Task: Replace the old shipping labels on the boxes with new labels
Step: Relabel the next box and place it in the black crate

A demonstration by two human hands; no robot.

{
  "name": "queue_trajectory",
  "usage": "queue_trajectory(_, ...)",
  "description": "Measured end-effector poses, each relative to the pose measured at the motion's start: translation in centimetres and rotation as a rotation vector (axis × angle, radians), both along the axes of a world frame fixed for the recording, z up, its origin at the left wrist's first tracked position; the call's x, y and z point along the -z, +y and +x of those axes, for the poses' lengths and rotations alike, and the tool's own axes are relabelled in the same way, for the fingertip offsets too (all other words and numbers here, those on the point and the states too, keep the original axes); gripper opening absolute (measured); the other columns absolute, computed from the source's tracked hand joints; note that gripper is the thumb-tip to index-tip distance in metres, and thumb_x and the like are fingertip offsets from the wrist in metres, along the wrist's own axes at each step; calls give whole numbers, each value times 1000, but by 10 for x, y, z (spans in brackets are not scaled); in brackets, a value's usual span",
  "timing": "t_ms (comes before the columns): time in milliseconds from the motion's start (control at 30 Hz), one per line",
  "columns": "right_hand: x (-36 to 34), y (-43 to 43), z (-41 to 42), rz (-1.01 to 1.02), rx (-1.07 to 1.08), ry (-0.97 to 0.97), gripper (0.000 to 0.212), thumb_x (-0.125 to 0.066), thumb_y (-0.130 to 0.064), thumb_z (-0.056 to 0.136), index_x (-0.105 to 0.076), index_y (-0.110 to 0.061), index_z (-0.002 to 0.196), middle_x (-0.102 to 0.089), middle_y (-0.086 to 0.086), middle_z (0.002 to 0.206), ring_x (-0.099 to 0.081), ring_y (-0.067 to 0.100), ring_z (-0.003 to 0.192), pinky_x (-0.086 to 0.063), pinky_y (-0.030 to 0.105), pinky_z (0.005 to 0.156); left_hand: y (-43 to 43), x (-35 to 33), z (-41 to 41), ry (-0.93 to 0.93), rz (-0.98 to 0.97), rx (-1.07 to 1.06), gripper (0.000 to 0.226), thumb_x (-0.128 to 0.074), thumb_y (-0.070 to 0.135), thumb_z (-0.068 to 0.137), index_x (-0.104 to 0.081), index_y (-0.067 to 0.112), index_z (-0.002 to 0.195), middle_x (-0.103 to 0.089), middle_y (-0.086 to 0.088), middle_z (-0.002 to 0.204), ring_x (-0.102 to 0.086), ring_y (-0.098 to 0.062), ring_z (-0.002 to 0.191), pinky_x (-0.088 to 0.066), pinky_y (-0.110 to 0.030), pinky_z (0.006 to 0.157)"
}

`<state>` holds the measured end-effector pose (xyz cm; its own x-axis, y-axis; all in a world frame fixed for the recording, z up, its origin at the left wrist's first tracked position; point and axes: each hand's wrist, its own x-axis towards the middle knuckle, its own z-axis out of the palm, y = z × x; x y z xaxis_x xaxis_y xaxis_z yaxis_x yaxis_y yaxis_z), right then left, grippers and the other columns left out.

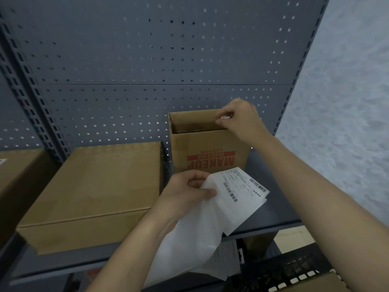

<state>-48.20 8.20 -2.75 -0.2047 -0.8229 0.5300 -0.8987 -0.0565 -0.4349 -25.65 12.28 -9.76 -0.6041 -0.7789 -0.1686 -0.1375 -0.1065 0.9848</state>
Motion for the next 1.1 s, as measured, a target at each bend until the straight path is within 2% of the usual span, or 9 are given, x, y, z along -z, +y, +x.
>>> queue_trajectory(100, -1, 4, 1, 24, -14, -5, 26, -61, -12, 93, -72, -15, 116, -69, 3, 115, -60, 8, 86, -41, 3, 72, 1, -2, -1, 15, 5, 0, 26, -80, 4, 78, -73, 14, 101, -76, -4, 98, -73, -25, 92, -57, -48, 90)
queue_trajectory(233, 0, 8, 4, 112, -56, 9, 35, -47, -17, 99, -65, -23, 128, -70, 1, 122, -56, 6, 48, -51, 20, 57, 3, -3, -2, 17, 4, -5, 25, -79, 4, 79, -74, 14, 101, -76, -5, 98, -73, -27, 93, -55, -51, 92)
queue_trajectory(300, 1, 9, 4, 142, -72, 7, 38, -43, -20, 101, -59, -28, 135, -72, 2, 116, -53, -1, 51, -52, 25, 72, 4, -4, -2, 13, 1, -8, 25, -80, 5, 78, -74, 16, 100, -76, -4, 98, -73, -27, 93, -55, -51, 92)
queue_trajectory(367, 3, 8, 3, 160, -70, -1, 38, -42, -21, 102, -57, -29, 136, -70, 5, 120, -65, 4, 83, -47, 37, 99, 5, -5, -2, 14, -3, -16, 25, -80, 5, 78, -74, 16, 100, -76, -4, 97, -73, -26, 92, -56, -51, 91)
queue_trajectory(500, 6, 6, 1, 162, -74, -25, 37, -45, -14, 102, -58, -23, 135, -59, 1, 137, -61, 17, 113, -43, 22, 87, 7, -7, -2, 19, -4, -29, 26, -81, 5, 77, -75, 17, 99, -76, -4, 97, -73, -26, 92, -56, -50, 90)
queue_trajectory(600, 8, 6, -1, 159, -94, -46, 38, -46, -12, 101, -55, -25, 136, -61, -1, 134, -62, 9, 101, -47, 22, 80, 7, -7, -2, 18, 0, -41, 26, -81, 6, 77, -75, 17, 99, -76, -5, 97, -73, -27, 91, -57, -50, 90)
queue_trajectory(733, 8, 7, -3, 110, -96, -136, 38, -56, -9, 96, -58, -24, 131, -63, 0, 130, -64, 14, 110, -54, 35, 94, 8, -6, -5, 19, -3, -52, 26, -81, 5, 77, -75, 16, 99, -76, -6, 97, -73, -27, 91, -57, -50, 90)
queue_trajectory(967, 1, 5, -8, 1, -16, -27, 12, -75, -28, 85, -70, -20, 92, -56, -8, 101, -55, 4, 85, -40, 15, 73, 9, -2, -8, 11, -9, -45, 25, -80, 4, 77, -75, 16, 98, -76, -6, 96, -73, -27, 90, -57, -49, 90)
queue_trajectory(1100, 0, 9, -10, -52, -27, -91, 18, -64, -16, 93, -68, -20, 109, -66, -6, 100, -56, -1, 84, -38, 4, 67, 8, -1, -9, 9, -5, -34, 26, -80, 4, 78, -75, 15, 101, -76, -7, 97, -73, -28, 91, -56, -49, 91)
